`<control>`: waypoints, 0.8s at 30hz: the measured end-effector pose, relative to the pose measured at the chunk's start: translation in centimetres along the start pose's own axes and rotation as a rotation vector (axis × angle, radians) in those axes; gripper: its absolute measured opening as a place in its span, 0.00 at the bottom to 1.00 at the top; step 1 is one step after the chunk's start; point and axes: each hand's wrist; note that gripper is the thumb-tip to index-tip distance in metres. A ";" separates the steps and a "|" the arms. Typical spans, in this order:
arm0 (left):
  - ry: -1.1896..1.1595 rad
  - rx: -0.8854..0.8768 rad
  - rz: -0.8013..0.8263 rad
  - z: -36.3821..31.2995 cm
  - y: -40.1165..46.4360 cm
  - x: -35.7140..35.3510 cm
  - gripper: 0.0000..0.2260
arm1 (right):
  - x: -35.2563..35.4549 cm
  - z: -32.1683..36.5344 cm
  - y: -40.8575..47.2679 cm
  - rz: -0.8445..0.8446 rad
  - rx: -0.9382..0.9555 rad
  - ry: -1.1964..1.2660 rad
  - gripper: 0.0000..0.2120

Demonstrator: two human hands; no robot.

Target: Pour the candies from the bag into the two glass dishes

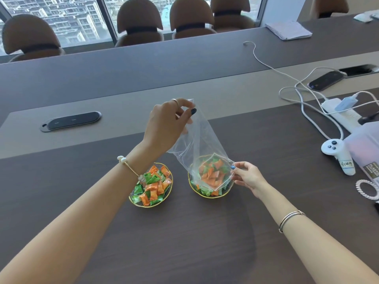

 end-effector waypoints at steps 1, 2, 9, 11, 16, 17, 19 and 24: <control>-0.015 -0.002 -0.004 -0.1 0.0 0.2 0.05 | -0.1 0.1 -0.1 0.003 0.016 0.001 0.03; -0.029 -0.007 -0.008 -0.2 0.0 0.4 0.05 | -0.1 0.2 -0.2 0.005 0.032 0.003 0.03; -0.107 0.009 -0.047 0.2 -0.4 2.8 0.05 | -0.3 1.2 -0.8 0.026 0.143 0.035 0.03; -0.144 0.024 -0.061 0.9 -0.7 3.6 0.05 | -0.6 1.5 -0.9 0.028 0.162 0.033 0.04; -0.184 0.075 -0.113 3.9 -1.5 5.8 0.05 | -1.8 2.7 -1.4 -0.012 0.245 0.023 0.05; -0.191 0.091 -0.129 4.6 -1.7 6.3 0.04 | -2.2 3.0 -1.5 -0.018 0.268 0.026 0.06; -0.227 0.121 -0.159 6.1 -2.3 7.3 0.04 | -3.0 3.6 -1.7 -0.026 0.317 0.022 0.06; -0.320 0.190 -0.235 10.0 -4.1 10.2 0.05 | -5.5 5.2 -2.5 0.010 0.410 0.041 0.03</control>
Point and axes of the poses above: each hand's wrist, its own y-axis towards the middle knuckle, its own x-axis out of the back of the hand, z = x × y, and after that the axes turned 3 degrees about x, right-handed
